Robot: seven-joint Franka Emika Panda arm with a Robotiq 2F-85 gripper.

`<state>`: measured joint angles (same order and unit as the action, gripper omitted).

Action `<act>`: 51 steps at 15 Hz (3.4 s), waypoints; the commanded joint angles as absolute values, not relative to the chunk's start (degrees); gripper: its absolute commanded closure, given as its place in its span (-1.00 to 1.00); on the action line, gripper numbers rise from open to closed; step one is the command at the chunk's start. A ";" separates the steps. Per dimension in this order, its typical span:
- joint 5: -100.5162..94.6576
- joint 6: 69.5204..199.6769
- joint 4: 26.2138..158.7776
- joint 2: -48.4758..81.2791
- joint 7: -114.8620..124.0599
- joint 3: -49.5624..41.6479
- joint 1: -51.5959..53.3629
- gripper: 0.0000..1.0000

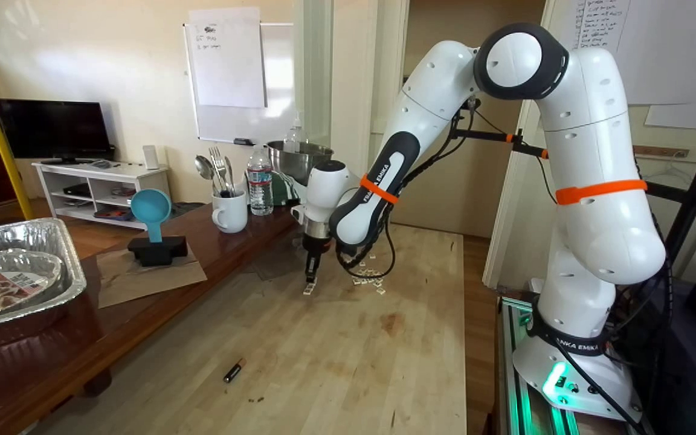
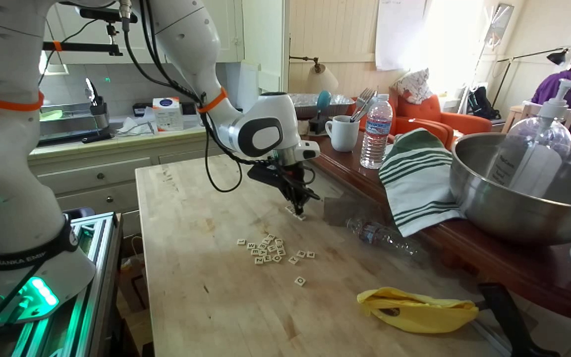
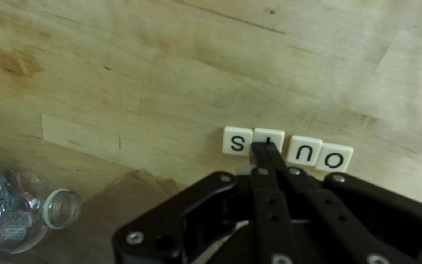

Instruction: Create a three letter word using the tiles.

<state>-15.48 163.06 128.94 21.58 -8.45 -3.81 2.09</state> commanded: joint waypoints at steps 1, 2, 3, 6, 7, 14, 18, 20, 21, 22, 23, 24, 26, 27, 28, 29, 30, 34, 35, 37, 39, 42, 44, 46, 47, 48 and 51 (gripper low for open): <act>-17.29 163.77 127.90 23.52 -8.69 -5.06 2.01 1.00; -17.41 163.75 127.78 23.70 -8.57 -5.36 1.98 1.00; -17.17 163.64 127.84 23.67 -8.82 -5.31 1.71 1.00; -17.27 163.79 127.86 23.75 -8.81 -5.84 1.62 1.00; -16.99 163.76 127.87 23.83 -9.00 -5.76 1.38 1.00; -17.14 163.83 128.71 24.19 -8.85 -7.14 0.70 1.00; -17.08 163.67 129.45 23.82 -8.92 -7.48 -0.06 1.00; -17.38 163.39 129.80 23.47 -8.60 -7.90 -0.05 1.00; -17.33 163.16 130.00 23.15 -8.62 -7.99 -0.12 1.00; -16.68 162.76 130.32 22.45 -8.80 -7.71 -0.48 1.00; -16.72 162.57 130.59 21.84 -8.54 -7.93 -0.47 1.00; -16.37 162.11 130.91 20.99 -8.61 -7.84 -0.75 1.00; -16.56 162.16 131.98 19.38 -8.34 -8.30 -0.93 1.00; -16.60 162.09 132.67 18.63 -8.12 -8.60 -1.04 1.00; -16.70 162.04 133.34 18.11 -7.89 -8.97 -1.18 1.00; -16.77 162.15 134.13 17.61 -7.78 -9.29 -1.39 1.00; -16.83 162.24 134.79 17.34 -7.68 -9.65 -1.61 1.00; -15.58 165.38 137.60 16.22 -6.93 -10.23 -3.11 1.00; -15.55 165.76 137.99 15.87 -6.60 -10.42 -3.29 1.00; -16.08 166.42 138.62 15.40 -5.55 -11.23 -3.39 1.00; -16.16 166.99 139.30 14.94 -4.43 -11.95 -3.40 1.00; -16.26 166.81 139.70 14.63 -2.86 -12.98 -3.38 1.00; -16.33 166.82 139.86 14.76 -1.66 -13.64 -3.28 1.00; -16.40 167.28 139.79 15.15 -0.50 -14.20 -3.18 1.00; -16.45 167.52 139.72 15.39 0.14 -14.48 -3.09 1.00; -16.09 168.02 139.66 15.66 0.23 -14.35 -3.29 1.00; -14.66 167.24 139.29 16.28 -0.97 -12.98 -3.92 1.00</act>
